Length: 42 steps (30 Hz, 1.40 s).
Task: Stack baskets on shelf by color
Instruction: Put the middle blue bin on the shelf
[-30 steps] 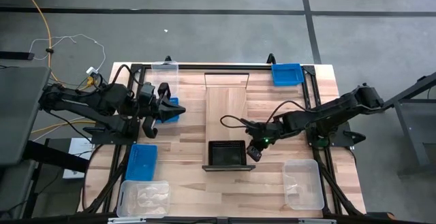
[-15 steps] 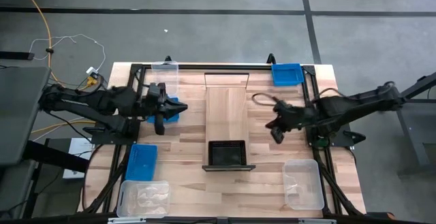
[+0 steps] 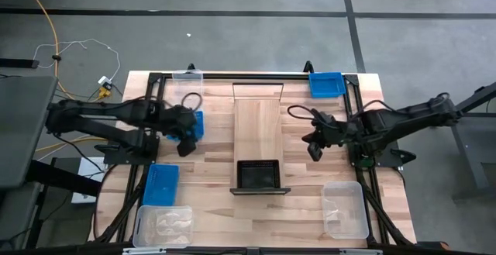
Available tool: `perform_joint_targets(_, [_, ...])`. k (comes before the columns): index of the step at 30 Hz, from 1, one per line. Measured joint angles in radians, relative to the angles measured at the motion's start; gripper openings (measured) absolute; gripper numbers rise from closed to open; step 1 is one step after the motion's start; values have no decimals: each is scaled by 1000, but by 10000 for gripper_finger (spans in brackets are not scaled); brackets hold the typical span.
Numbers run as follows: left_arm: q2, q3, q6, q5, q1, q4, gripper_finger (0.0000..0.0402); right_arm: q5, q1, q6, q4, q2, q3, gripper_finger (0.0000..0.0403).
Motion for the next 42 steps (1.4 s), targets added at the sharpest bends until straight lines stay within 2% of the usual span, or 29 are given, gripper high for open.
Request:
perform_joint_targets(4, [122, 0, 152, 55, 65, -60, 246, -22, 0, -4, 2, 21, 0, 0])
perform_joint_targets(9, [255, 0, 363, 27, 109, -83, 249, -13, 0, -8, 2, 24, 0, 0])
perform_joint_targets(12, [312, 0, 434, 19, 123, -84, 246, 3, 0, -8, 2, 24, 0, 0])
perform_joint_targets(16, [366, -8, 461, -5, 142, -73, 241, 9, 0, -8, 3, 23, 0, 0])
perform_joint_targets(23, [386, -137, 432, -23, 167, -2, 232, 28, 0, -8, 3, 23, 0, 0])
perform_joint_targets(28, [386, -133, 427, -44, 168, 9, 220, 30, 0, -8, 3, 23, 0, 0])
perform_joint_targets(32, [386, -134, 427, -42, 186, 7, 184, 34, 0, -8, 3, 23, 0, 0])
perform_joint_targets(35, [393, -134, 427, -42, 195, 7, 131, 34, 0, -8, 3, 23, 0, 0])
perform_joint_targets(40, [413, -134, 434, -16, 194, 6, 19, 34, 0, -8, 3, 23, 0, 0])
perform_joint_targets(42, [411, -132, 431, -4, 194, 3, 11, 34, 0, -8, 3, 23, 0, 0])
